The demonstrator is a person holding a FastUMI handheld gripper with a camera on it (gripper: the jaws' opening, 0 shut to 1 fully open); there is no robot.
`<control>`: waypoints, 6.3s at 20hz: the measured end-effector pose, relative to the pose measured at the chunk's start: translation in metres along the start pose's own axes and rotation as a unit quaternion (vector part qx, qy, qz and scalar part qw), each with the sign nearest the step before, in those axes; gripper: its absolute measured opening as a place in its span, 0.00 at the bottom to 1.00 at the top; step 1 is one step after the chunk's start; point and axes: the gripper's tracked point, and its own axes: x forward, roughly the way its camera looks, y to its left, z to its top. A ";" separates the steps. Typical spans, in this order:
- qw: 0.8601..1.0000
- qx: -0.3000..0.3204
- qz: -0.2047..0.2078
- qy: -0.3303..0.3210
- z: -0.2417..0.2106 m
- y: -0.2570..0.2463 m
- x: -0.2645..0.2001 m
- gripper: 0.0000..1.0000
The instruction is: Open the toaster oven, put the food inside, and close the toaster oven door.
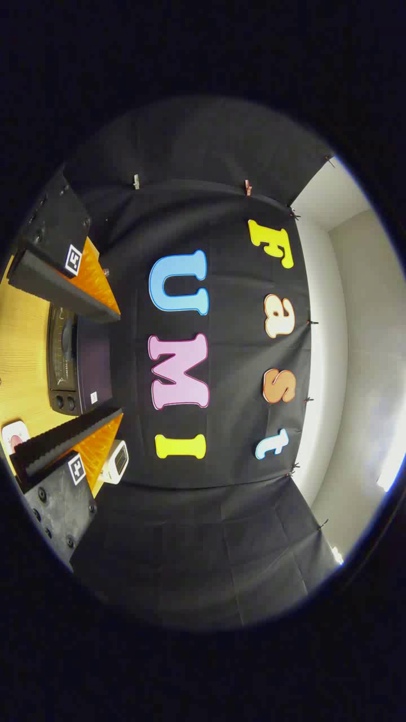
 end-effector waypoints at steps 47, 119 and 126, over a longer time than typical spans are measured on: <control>0.967 0.030 0.051 0.247 -0.261 0.059 0.189 0.97; 0.724 0.146 0.044 0.672 -0.421 -0.318 -0.051 0.57; 0.715 0.055 0.021 0.696 -0.425 -0.320 -0.055 0.24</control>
